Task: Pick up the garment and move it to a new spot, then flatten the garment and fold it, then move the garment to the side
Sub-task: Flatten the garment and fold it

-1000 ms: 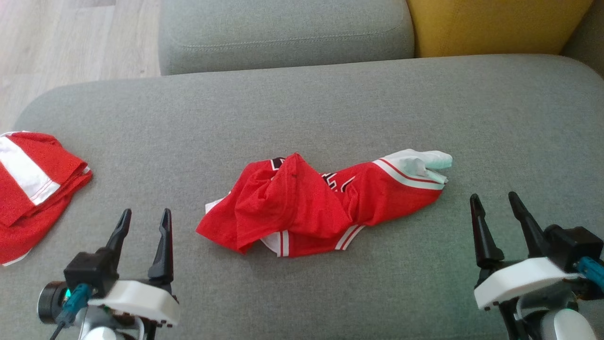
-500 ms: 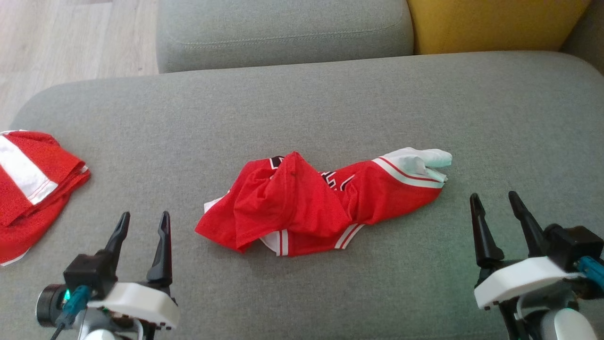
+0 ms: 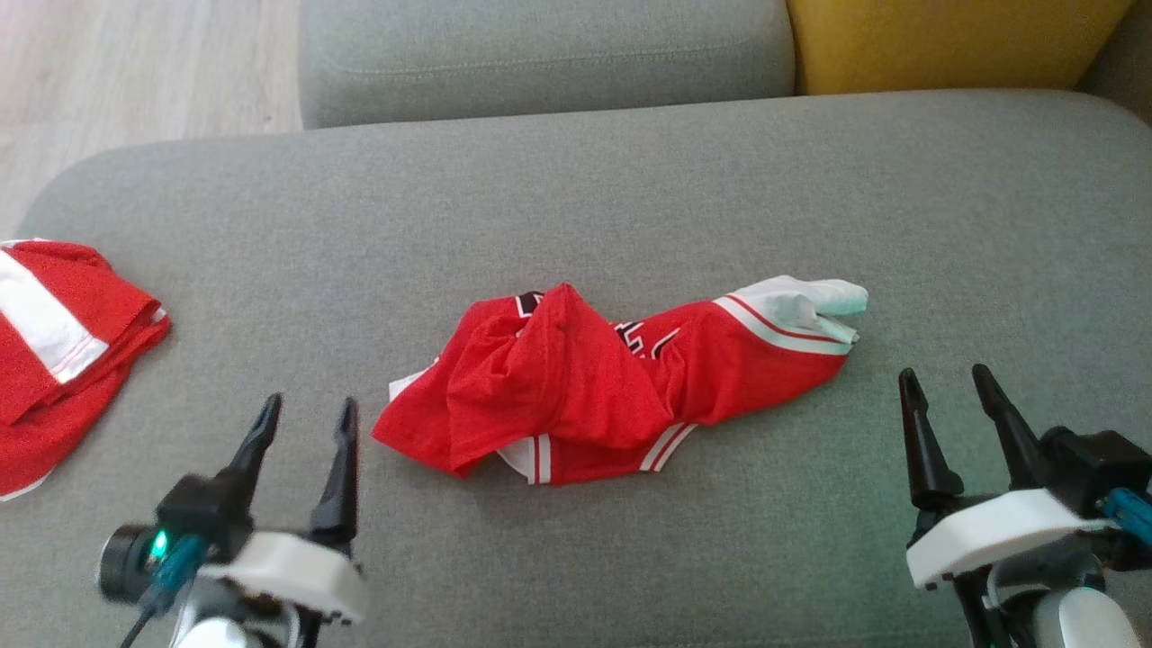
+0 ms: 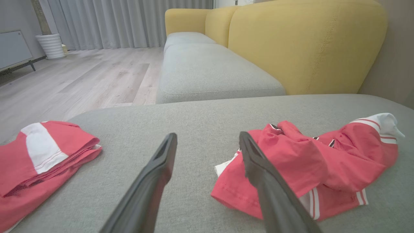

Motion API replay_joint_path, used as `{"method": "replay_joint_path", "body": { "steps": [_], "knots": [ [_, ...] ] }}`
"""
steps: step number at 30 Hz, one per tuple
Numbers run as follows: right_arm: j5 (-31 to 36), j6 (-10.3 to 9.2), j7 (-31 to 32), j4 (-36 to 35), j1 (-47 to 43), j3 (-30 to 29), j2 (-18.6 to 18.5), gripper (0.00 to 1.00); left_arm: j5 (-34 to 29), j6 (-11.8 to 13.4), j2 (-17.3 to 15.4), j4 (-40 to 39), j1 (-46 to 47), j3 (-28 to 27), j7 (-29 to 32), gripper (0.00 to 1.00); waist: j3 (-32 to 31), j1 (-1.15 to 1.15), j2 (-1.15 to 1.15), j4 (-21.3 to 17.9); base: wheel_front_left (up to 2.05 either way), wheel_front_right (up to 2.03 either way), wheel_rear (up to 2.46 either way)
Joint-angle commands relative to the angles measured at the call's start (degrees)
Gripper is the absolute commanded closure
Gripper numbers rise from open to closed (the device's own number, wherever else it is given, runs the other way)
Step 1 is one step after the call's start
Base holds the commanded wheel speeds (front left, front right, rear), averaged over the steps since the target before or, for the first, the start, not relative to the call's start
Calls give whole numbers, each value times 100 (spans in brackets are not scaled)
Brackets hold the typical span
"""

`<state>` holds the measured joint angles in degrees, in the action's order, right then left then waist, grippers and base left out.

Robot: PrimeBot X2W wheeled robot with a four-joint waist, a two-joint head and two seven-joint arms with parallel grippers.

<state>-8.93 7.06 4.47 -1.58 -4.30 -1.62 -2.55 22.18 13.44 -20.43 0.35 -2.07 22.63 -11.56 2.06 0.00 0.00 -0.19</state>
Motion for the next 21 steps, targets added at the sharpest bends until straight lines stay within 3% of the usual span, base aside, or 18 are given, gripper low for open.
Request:
{"method": "replay_joint_path", "body": {
  "steps": [1, 7, 10, 14, 15, 21],
  "knots": [
    [16, 43, -36, -207, 208, 129, -32, 0, -55, -40, -93, -184, 490, -165, 47, 0, 35, 0, 0, -19, 0, 0, 0],
    [8, 43, -45, -251, 295, 118, -32, 0, -161, -344, 170, -135, 1158, 299, 297, 0, 246, 0, 0, -61, 0, 0, 0],
    [-6, 43, -57, -262, 395, 144, -32, 0, -263, -643, 459, 58, 1762, 731, 551, 0, 423, 0, 0, -119, 0, 0, 0],
    [-7, 43, -79, -237, 535, 236, -32, 0, -343, -1021, 845, 708, 2513, 1177, 841, 0, 662, 0, 0, -294, 0, 0, 0],
    [-26, 43, -101, -213, 604, 264, -32, 0, -314, -1122, 993, 1170, 2784, 1271, 1020, 0, 754, 0, 0, -400, 0, 0, 0],
    [-91, 43, -199, -91, 675, 237, -32, 0, -293, -1178, 1134, 2419, 3297, 1342, 1477, 0, 920, 0, 0, -611, 0, 0, 0]
  ]
}}
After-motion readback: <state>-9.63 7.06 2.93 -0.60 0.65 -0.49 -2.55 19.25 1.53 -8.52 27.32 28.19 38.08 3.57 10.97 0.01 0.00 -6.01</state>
